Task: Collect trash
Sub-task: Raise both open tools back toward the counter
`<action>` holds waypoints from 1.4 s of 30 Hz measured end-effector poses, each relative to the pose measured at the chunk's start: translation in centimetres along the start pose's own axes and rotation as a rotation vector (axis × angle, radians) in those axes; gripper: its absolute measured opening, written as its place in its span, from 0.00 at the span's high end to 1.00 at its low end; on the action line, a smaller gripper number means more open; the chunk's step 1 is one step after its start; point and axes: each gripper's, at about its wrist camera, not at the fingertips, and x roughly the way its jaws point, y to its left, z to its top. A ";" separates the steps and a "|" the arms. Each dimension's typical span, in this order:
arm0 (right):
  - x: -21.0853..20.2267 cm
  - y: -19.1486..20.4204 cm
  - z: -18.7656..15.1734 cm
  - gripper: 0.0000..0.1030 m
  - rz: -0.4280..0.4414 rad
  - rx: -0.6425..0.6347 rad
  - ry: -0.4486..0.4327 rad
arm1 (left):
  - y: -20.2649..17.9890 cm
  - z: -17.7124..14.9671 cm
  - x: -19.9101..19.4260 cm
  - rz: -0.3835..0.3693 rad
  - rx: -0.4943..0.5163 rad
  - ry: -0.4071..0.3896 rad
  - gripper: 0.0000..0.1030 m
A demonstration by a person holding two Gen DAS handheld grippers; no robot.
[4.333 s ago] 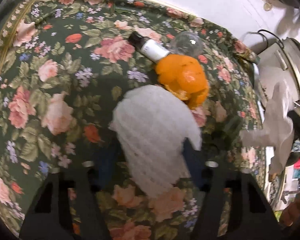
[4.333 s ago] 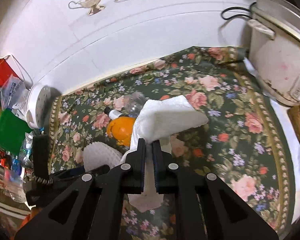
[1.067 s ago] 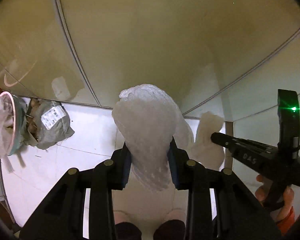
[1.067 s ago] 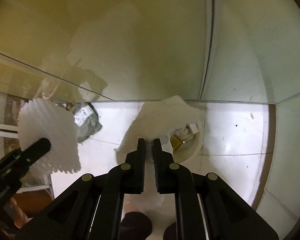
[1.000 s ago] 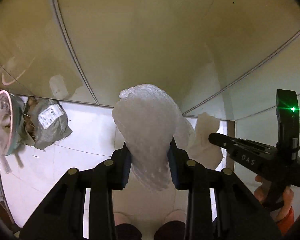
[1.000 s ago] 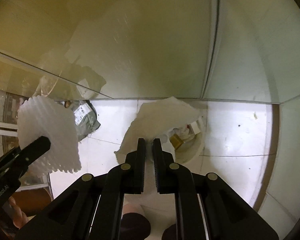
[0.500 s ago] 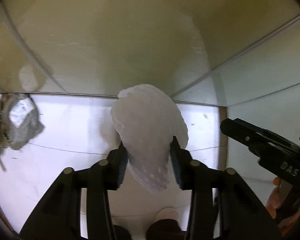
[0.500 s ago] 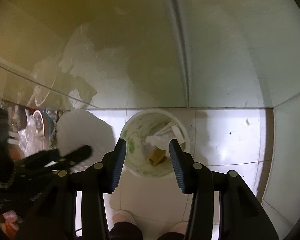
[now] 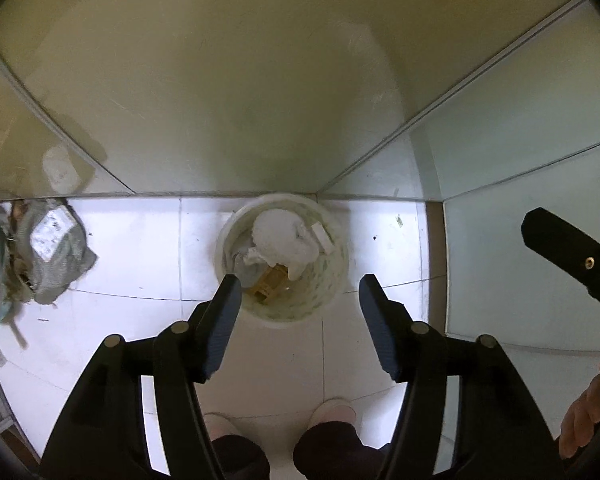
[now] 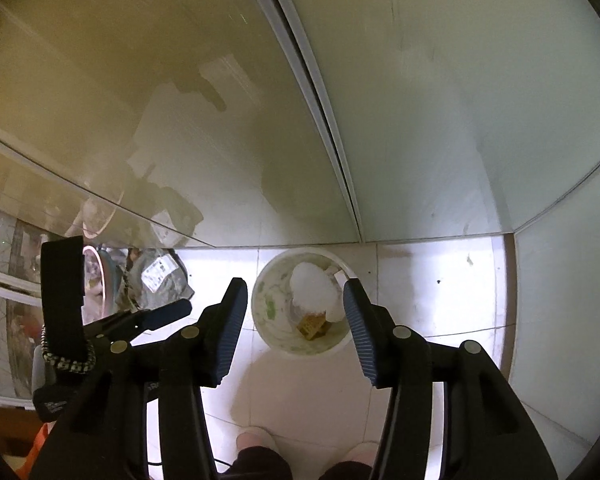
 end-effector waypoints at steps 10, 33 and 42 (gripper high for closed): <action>-14.1 7.0 2.7 0.55 0.008 -0.029 -0.072 | -2.1 0.6 -18.8 0.037 0.053 -0.146 0.42; -47.8 22.4 3.5 0.54 -0.086 -0.157 -0.564 | -6.6 0.2 -61.7 0.027 0.211 -0.665 0.38; -50.9 23.1 5.8 0.23 -0.105 -0.170 -0.713 | -7.8 1.8 -65.7 0.057 0.214 -0.785 0.08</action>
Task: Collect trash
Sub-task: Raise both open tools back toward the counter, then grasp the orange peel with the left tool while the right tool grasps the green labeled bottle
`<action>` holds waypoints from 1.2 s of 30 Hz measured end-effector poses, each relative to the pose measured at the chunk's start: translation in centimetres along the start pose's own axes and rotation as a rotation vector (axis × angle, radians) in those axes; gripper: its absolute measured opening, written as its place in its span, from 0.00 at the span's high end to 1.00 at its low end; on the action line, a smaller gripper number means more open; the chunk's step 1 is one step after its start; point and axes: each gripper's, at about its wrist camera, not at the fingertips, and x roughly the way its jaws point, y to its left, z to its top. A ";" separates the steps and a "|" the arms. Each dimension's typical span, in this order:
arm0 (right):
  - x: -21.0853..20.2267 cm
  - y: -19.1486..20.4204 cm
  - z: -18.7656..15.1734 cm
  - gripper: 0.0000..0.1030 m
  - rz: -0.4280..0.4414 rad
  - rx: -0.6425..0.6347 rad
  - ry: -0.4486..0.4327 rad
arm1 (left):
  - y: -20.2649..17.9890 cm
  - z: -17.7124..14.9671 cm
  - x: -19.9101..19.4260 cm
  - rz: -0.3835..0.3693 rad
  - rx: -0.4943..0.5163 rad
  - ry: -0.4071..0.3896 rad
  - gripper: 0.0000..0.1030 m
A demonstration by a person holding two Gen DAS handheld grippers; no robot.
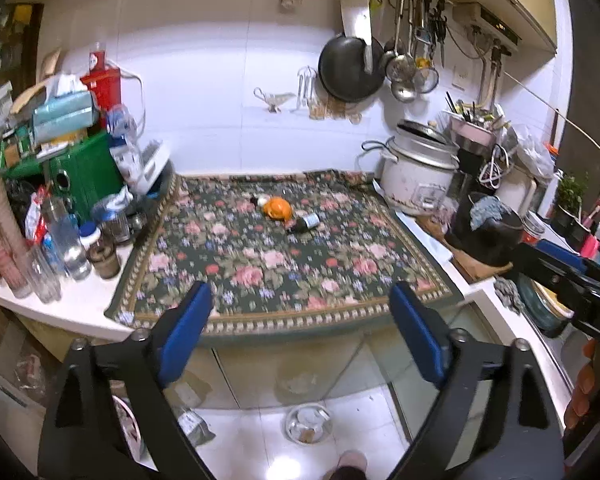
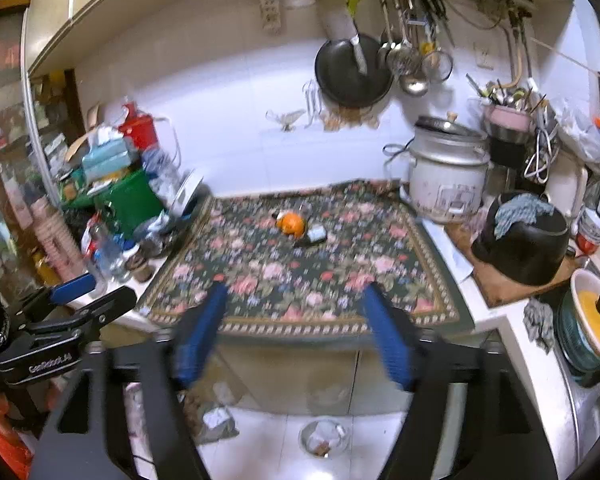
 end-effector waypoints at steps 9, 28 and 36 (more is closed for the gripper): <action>5.7 -3.8 4.9 0.15 0.065 -0.041 -0.028 | -1.3 5.0 6.6 0.080 -0.036 -0.029 0.03; 23.5 -11.2 10.2 0.15 0.205 -0.031 0.220 | -1.7 12.3 21.9 0.242 -0.138 0.072 0.03; 32.7 -10.2 9.3 0.15 0.176 0.046 0.360 | 3.2 14.0 27.8 0.214 -0.125 0.114 0.03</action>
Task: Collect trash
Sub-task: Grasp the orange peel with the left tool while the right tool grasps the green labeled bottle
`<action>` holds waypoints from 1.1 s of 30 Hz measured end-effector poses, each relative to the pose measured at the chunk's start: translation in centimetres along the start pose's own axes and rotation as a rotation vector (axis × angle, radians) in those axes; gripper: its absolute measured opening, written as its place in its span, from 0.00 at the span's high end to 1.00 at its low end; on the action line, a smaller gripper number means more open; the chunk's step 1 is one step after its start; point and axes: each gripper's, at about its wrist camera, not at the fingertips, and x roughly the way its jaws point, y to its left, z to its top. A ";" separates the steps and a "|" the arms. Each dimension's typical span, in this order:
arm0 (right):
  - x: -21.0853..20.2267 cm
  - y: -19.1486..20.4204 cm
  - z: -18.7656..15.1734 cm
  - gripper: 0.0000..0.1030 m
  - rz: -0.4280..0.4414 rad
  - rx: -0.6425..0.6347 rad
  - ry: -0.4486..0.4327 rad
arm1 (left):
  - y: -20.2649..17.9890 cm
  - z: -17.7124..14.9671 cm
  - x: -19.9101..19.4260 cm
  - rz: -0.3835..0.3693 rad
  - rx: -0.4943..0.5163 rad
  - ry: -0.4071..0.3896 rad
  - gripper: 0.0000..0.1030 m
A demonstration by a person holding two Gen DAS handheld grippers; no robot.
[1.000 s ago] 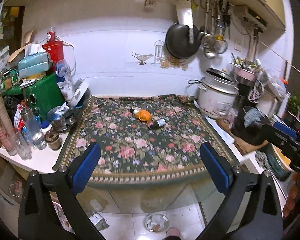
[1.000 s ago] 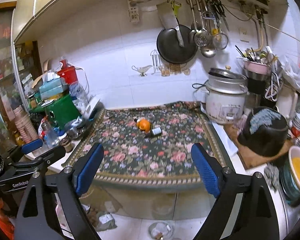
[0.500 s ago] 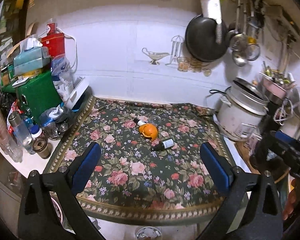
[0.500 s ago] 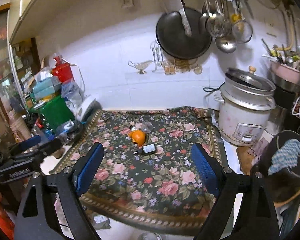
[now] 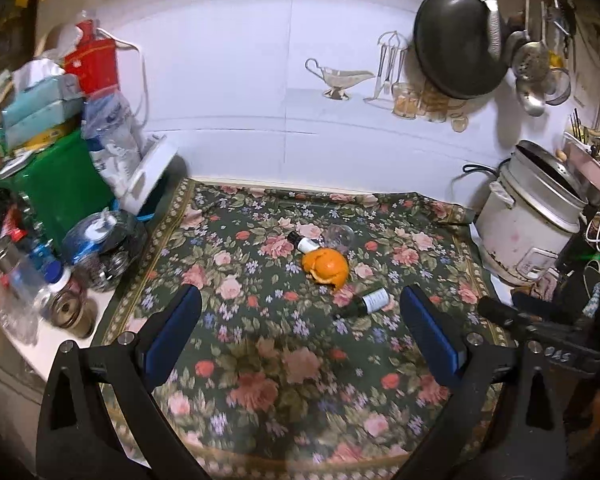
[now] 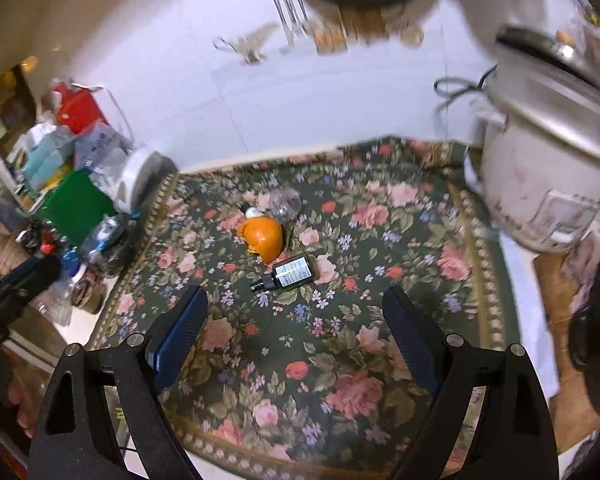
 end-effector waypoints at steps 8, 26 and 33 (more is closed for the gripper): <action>10.8 0.5 1.5 0.15 -0.032 0.138 0.167 | 4.3 3.3 8.7 -0.022 0.020 0.078 0.03; 18.4 -0.3 0.5 0.39 -0.170 0.171 0.254 | 2.7 2.8 25.8 -0.236 0.108 0.347 0.03; 15.4 -2.5 0.7 0.39 -0.213 0.228 0.204 | -0.6 2.1 30.2 -0.259 0.162 0.350 0.17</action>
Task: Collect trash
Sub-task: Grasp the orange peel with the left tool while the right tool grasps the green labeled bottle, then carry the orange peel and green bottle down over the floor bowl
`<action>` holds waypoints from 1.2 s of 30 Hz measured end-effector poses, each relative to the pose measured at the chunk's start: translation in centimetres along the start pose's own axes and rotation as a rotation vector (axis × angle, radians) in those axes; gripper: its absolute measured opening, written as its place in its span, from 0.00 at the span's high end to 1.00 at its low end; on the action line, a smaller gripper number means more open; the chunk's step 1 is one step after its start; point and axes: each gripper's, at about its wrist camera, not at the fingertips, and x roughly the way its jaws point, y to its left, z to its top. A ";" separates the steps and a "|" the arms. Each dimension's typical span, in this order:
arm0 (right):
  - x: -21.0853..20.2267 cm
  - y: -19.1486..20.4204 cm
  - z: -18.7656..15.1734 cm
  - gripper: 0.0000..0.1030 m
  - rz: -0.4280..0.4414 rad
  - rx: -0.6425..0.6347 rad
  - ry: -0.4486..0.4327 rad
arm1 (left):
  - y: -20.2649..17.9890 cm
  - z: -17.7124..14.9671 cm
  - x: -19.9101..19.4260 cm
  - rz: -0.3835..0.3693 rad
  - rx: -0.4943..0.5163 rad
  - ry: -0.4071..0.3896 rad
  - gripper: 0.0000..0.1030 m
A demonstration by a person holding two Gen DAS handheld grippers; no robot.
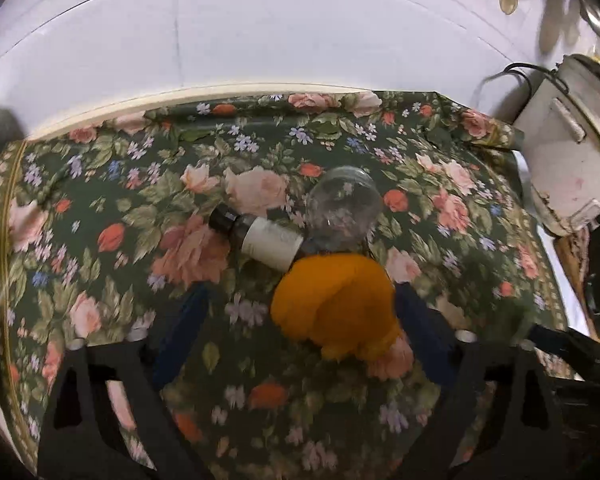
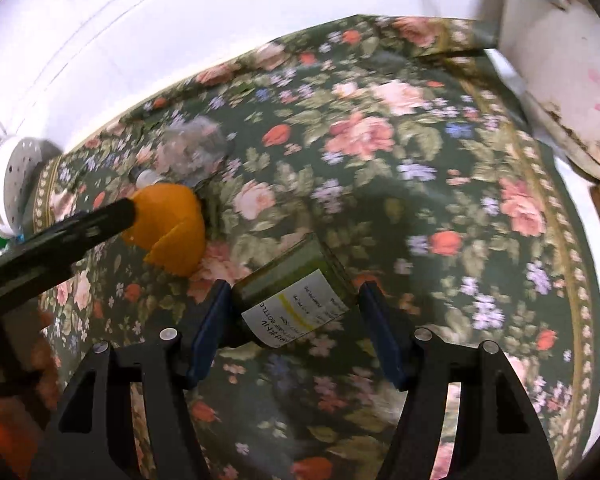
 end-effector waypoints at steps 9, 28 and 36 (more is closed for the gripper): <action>-2.9 -2.7 -0.3 0.39 -0.032 0.053 -0.059 | -0.7 -0.1 0.6 -0.131 -0.057 0.020 0.76; -12.2 -5.2 -3.5 0.39 0.131 -0.114 -0.187 | -7.6 -7.1 -12.0 0.023 -0.104 -0.143 0.98; -17.3 -6.2 -6.7 0.39 0.209 -0.233 -0.225 | -10.9 -12.6 -19.9 0.083 -0.197 -0.253 0.98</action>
